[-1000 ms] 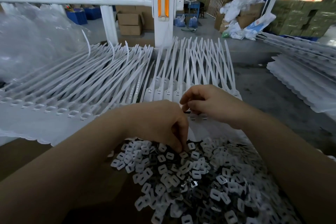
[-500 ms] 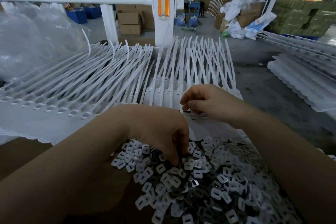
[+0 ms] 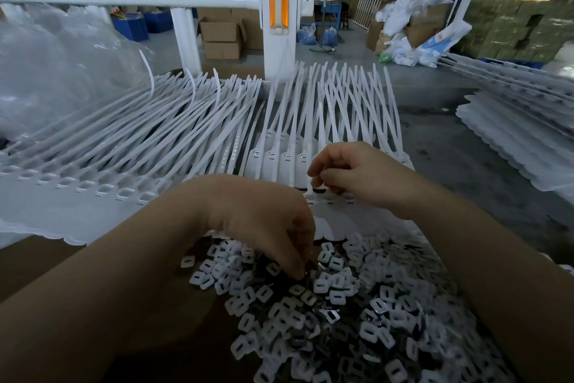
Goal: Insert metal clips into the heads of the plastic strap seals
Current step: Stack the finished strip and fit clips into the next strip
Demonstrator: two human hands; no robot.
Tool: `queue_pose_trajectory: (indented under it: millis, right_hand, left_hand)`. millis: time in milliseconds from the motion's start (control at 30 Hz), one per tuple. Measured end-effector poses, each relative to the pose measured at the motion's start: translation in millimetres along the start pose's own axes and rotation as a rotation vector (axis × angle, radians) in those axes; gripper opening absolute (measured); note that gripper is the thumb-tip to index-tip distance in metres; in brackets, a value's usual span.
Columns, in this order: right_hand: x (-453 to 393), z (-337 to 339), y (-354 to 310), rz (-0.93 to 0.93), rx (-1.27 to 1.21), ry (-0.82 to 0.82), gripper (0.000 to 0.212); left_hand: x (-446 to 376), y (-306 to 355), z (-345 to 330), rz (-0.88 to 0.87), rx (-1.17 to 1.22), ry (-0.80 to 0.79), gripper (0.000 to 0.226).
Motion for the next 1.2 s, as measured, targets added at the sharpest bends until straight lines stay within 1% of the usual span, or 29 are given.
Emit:
queue_pose_trajectory:
  millis: [67,133,267,367,500,600,700,867,967,1200]
  right_hand:
    - [0.8,0.1,-2.1,0.022,-0.006,0.005,0.019]
    - [1.3,0.4,-5.0,0.048,-0.025,-0.001,0.016]
    - [4.6,-2.6,-15.7,0.112,-0.105,-0.08,0.015]
    - [7.7,-6.9,-19.8,0.133,-0.124,-0.143,0.012]
    - [9.2,-8.9,-20.6,0.144,-0.126,-0.171,0.003]
    - [9.3,-9.3,-20.4,0.126,-0.141,-0.166,0.004]
    - [10.8,-12.9,-21.6,0.131,-0.094,-0.184,0.004]
    - [11.1,-11.8,-23.1,0.129,-0.08,-0.166,0.01]
    - [10.8,-9.8,-23.8,0.124,-0.076,-0.147,0.013]
    - [9.3,-10.4,-23.8,0.116,-0.076,-0.138,0.012]
  left_hand:
    - [2.9,-1.7,5.5,-0.006,0.117,0.01,0.008]
    - [3.5,-9.4,13.5,0.017,0.266,0.065,0.01]
    - [3.6,-35.3,32.6,0.118,0.687,0.256,0.014]
    - [4.5,-48.3,41.1,0.161,0.841,0.364,0.011]
    - [4.3,-50.9,42.0,0.164,0.877,0.386,0.018]
    - [3.7,-49.6,41.9,0.149,0.901,0.378,0.018]
    - [4.3,-47.4,40.9,0.136,0.901,0.365,0.017]
    - [6.2,-49.0,38.8,0.162,0.896,0.309,0.033]
    - [8.5,-48.5,39.4,0.166,0.853,0.315,0.03]
    - [7.7,-44.1,44.0,0.159,0.801,0.415,0.023]
Point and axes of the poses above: each hand's wrist, its own x-axis away from the middle knuckle, its own z-axis out of the back of the hand, y = z × x, the point moved 8 cm from there along -x, towards the middle knuckle, and after that the axes turned 10 degrees about y, right-handed, at the moved point
